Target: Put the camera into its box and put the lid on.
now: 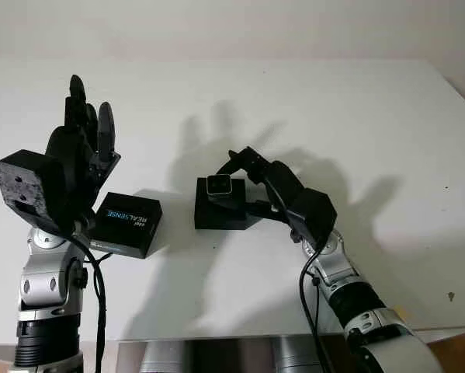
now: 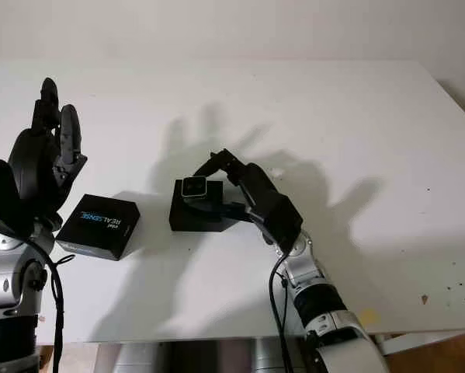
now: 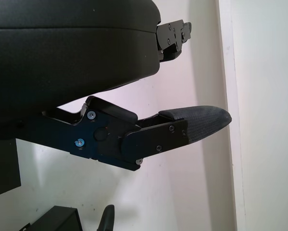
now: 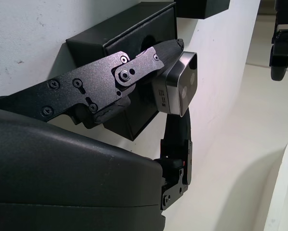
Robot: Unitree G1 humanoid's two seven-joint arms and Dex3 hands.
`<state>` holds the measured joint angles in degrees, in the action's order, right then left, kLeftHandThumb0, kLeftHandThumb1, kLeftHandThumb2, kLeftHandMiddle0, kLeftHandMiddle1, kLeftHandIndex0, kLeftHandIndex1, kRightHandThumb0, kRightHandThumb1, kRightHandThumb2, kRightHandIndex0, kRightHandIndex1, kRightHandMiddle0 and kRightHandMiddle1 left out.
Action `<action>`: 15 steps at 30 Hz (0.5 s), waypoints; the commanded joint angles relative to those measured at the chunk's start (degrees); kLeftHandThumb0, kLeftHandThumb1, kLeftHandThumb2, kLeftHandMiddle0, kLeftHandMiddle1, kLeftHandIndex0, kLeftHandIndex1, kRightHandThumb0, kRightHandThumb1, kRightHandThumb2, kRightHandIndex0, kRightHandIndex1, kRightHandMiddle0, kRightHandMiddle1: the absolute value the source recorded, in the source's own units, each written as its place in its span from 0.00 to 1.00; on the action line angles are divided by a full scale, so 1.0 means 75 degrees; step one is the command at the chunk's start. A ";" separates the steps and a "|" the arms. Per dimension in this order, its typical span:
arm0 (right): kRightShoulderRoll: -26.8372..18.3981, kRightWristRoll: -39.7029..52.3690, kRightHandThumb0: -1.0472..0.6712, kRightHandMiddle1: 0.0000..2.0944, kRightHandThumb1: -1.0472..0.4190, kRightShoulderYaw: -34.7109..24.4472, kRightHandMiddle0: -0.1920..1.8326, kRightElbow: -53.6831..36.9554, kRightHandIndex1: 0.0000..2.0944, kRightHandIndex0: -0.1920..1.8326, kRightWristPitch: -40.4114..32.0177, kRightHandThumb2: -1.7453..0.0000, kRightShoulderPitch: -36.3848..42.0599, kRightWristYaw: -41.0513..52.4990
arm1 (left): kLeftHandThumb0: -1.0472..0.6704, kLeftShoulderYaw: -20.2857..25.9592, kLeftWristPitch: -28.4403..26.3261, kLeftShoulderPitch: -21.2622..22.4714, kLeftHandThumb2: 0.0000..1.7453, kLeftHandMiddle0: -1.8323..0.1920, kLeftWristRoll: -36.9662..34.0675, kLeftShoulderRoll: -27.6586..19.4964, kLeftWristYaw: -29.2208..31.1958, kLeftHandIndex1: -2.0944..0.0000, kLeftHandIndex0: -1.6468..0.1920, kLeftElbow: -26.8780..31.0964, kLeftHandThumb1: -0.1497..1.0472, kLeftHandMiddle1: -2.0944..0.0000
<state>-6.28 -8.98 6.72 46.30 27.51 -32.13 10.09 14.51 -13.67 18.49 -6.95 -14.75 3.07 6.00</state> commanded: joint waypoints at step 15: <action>0.0027 -0.0065 0.34 0.75 0.07 0.0013 0.26 -0.0008 0.03 0.21 -0.0038 0.97 0.0015 -0.0194 | 0.20 0.0067 -0.0064 -0.0098 0.37 1.00 -0.0051 -0.0088 0.0033 1.00 1.00 0.0176 1.00 1.00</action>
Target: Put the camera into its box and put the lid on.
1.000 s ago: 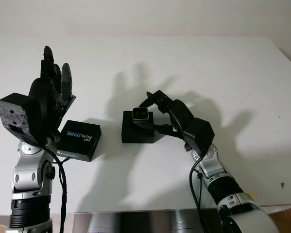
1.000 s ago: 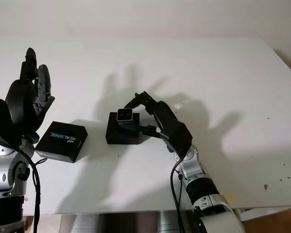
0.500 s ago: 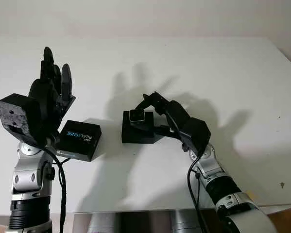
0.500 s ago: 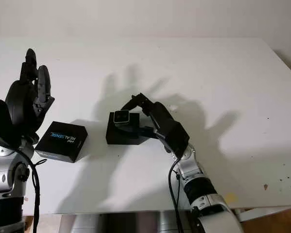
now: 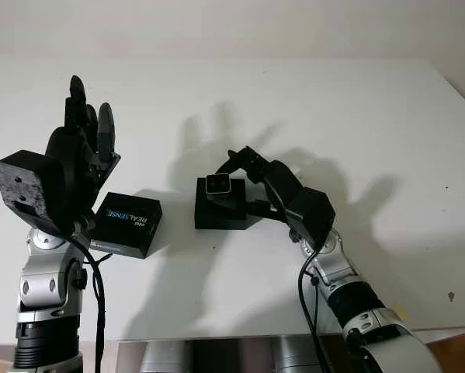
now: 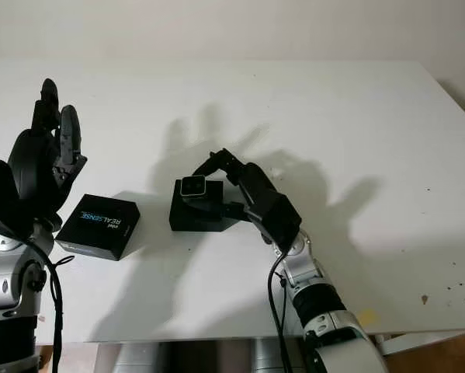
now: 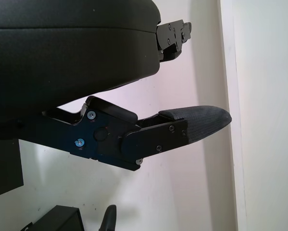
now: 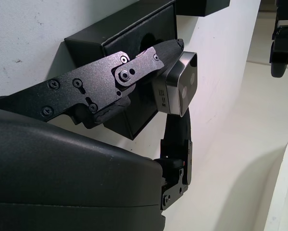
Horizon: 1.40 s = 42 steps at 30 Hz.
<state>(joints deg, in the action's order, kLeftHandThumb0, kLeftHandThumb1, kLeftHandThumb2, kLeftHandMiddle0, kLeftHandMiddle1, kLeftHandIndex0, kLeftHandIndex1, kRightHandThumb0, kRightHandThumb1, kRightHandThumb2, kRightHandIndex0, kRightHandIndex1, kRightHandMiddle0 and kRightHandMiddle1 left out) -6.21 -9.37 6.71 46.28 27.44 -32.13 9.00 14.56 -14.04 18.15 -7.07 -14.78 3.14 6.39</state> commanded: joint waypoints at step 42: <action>-0.0089 -0.0018 0.35 0.75 0.07 -0.0003 0.25 -0.0256 0.03 0.21 -0.0008 0.97 0.0310 -0.0134 | 0.20 0.0032 -0.0060 -0.0045 0.37 1.00 0.0008 -0.0093 0.0007 1.00 1.00 0.0182 1.00 1.00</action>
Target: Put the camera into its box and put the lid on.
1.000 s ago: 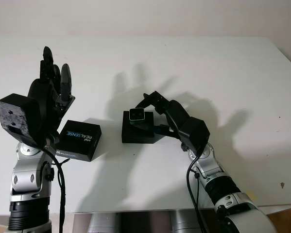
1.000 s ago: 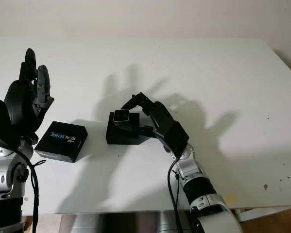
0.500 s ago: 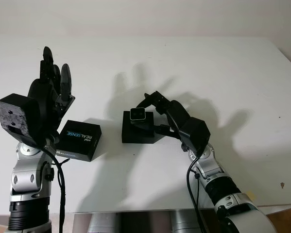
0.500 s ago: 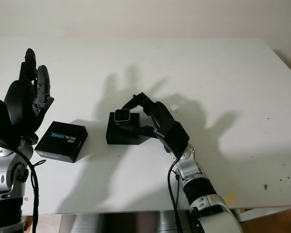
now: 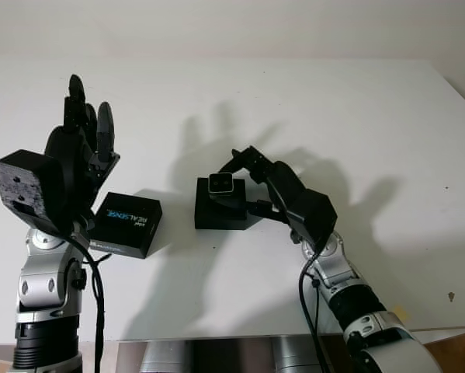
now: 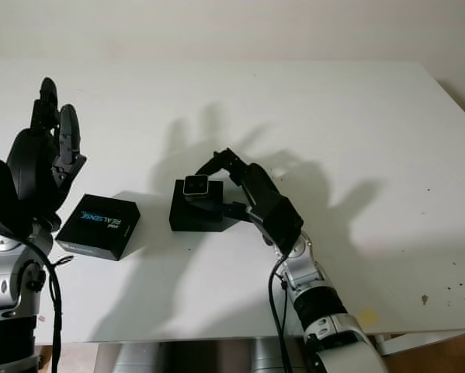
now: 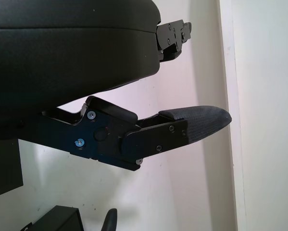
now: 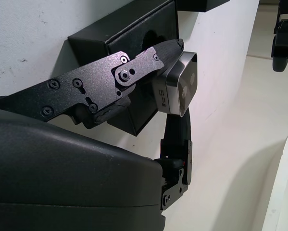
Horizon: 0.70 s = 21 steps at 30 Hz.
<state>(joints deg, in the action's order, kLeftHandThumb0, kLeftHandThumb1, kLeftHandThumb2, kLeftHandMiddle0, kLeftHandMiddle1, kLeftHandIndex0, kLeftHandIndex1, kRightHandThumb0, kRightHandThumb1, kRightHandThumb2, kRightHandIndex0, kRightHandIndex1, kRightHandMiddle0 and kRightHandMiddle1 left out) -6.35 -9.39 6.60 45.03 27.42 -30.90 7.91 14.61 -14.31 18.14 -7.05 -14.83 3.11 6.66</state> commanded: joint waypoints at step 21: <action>-0.0227 0.0103 0.35 0.76 0.07 -0.0058 0.26 -0.0214 0.03 0.21 -0.0013 0.97 0.0255 0.0214 | 0.20 0.0025 0.0013 -0.0045 0.37 1.00 -0.0019 -0.0065 0.0017 1.00 1.00 0.0140 1.00 1.00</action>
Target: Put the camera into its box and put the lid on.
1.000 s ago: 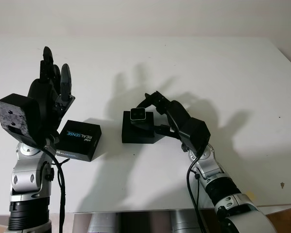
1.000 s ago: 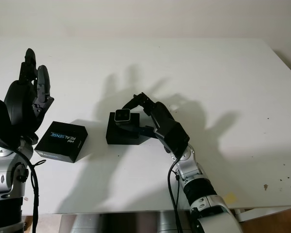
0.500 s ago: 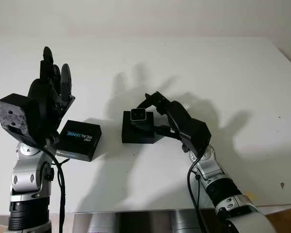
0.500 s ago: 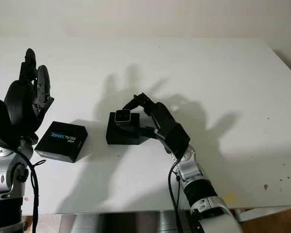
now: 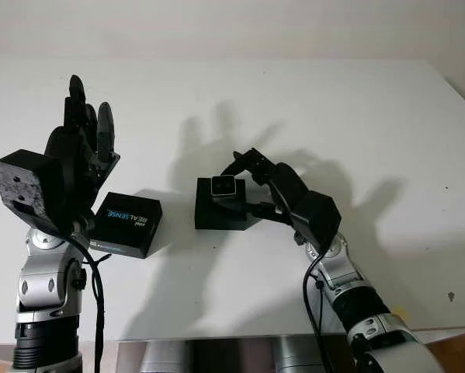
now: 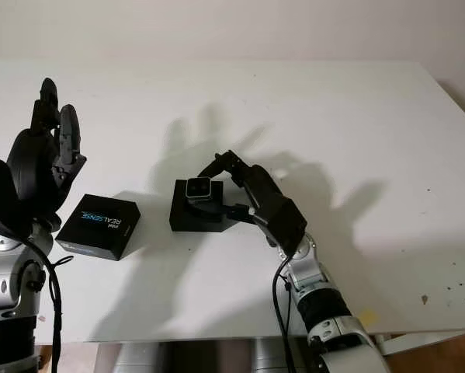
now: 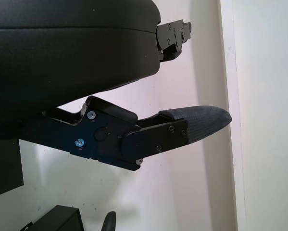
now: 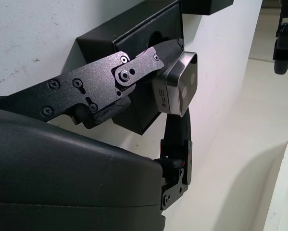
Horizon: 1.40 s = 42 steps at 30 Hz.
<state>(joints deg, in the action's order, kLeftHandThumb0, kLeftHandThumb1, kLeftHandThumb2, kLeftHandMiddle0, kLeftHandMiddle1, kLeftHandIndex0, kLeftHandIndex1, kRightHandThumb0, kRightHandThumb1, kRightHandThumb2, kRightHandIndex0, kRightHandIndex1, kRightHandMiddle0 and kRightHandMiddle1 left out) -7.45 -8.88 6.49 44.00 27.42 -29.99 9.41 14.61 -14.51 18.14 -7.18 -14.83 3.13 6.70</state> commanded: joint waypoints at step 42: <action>-0.0078 -0.0203 0.35 0.77 0.07 0.0116 0.25 -0.0065 0.03 0.21 -0.0041 0.97 0.0031 0.0026 | 0.20 0.0020 0.0008 -0.0102 0.36 1.00 -0.0025 0.0042 -0.0100 1.00 1.00 0.0186 1.00 1.00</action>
<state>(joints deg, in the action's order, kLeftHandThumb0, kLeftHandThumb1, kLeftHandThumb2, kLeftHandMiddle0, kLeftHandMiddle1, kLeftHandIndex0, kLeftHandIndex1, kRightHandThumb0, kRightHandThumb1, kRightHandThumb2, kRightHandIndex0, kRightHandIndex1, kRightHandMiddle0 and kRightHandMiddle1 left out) -8.11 -10.09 6.75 43.46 27.22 -30.00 9.56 14.61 -14.51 17.94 -7.18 -14.65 2.55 6.93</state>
